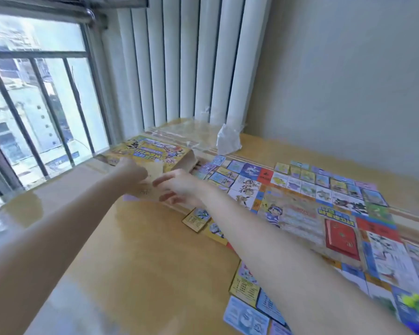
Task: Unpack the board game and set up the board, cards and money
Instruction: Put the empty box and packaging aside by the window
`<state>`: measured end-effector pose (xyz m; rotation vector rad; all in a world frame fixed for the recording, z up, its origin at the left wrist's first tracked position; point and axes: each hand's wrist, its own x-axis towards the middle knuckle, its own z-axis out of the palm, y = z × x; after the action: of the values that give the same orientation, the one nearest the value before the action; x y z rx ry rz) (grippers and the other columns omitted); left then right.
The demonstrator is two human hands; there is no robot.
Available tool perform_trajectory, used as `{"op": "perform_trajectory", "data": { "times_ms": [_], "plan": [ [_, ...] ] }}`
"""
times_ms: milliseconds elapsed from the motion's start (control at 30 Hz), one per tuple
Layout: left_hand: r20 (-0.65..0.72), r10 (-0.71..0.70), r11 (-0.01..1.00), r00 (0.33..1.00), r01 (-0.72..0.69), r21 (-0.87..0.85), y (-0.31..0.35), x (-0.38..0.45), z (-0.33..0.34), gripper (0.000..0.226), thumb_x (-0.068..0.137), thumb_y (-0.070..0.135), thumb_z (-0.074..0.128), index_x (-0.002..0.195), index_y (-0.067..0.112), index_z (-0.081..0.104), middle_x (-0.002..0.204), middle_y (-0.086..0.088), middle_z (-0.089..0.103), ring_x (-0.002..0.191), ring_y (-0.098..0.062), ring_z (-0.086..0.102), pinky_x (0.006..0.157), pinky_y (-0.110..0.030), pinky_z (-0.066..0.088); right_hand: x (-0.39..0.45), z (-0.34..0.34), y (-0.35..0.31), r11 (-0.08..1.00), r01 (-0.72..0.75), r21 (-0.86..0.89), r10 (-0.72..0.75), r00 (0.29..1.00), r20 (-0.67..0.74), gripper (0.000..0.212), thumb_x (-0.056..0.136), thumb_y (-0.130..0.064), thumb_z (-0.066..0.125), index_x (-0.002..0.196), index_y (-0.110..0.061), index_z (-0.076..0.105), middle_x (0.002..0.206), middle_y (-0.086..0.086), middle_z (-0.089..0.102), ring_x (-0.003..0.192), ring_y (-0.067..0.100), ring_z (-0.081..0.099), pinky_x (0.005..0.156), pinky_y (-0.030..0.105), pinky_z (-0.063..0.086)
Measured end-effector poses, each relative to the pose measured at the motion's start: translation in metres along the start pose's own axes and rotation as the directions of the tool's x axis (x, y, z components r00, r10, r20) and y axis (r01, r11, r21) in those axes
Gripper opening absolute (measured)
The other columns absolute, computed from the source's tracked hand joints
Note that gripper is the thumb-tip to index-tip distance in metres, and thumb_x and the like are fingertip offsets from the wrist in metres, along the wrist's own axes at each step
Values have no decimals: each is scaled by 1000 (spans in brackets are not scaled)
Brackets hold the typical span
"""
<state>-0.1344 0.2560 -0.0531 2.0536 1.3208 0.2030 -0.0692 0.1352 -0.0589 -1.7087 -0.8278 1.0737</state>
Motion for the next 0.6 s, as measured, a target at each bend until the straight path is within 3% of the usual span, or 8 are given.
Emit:
{"op": "perform_trajectory", "data": {
  "times_ms": [67,167,233,333,400,500,533,600],
  "plan": [
    [-57,36,976,998,-47,-211,6,-1,-4,38,84,7,54,118,-9,48,103,-21,54,100,-35,57,71,-35,41,-2,-6,-6,989,61,136,-46,992,-114,14,92,-1,51,101,0,61,76,5,50,53,12,44,34,14,32],
    [-64,156,899,986,-169,-405,39,-19,3,18,85,4,53,103,1,56,96,-16,55,87,-26,56,69,-29,41,-11,-40,-16,960,158,232,-74,940,-333,16,88,-1,58,78,-14,56,69,4,49,55,12,41,39,15,32],
    [13,245,854,969,-210,-476,63,-33,13,28,87,0,49,115,4,53,88,-10,54,75,-22,52,58,-25,42,-19,-68,-17,953,184,241,-66,901,-429,15,86,-2,61,91,-15,54,80,3,54,63,14,47,51,21,37],
    [166,414,830,895,-296,-473,106,-50,45,34,89,-2,45,122,7,48,89,-8,56,66,-16,51,53,-21,44,-53,-125,-7,961,194,195,-62,845,-532,44,84,5,59,121,-15,48,100,12,58,79,22,55,64,29,44],
    [247,510,806,824,-357,-473,136,-65,72,40,90,-4,44,129,6,45,92,-6,56,67,-15,52,60,-23,44,-89,-165,6,977,157,146,-54,841,-538,49,83,12,56,126,-11,46,85,10,56,61,17,57,55,26,46],
    [282,603,767,746,-446,-461,183,-95,116,43,89,-5,47,130,5,46,86,-5,53,61,-11,52,48,-16,45,-147,-218,32,991,77,113,-1,830,-557,42,83,18,54,117,-5,45,79,10,53,41,12,57,43,19,48],
    [293,621,754,727,-453,-476,198,-104,131,42,88,-5,48,130,4,46,82,-5,53,53,-8,53,42,-13,43,-164,-236,41,986,82,146,23,797,-604,41,83,20,53,116,-3,45,78,12,53,41,15,57,42,19,49],
    [322,646,737,692,-454,-501,228,-122,161,40,88,-4,51,127,2,48,74,-5,54,38,1,51,38,-12,38,-199,-277,67,975,100,199,84,664,-743,39,82,21,52,113,-1,46,76,15,54,42,18,56,41,20,49]
  ]
}}
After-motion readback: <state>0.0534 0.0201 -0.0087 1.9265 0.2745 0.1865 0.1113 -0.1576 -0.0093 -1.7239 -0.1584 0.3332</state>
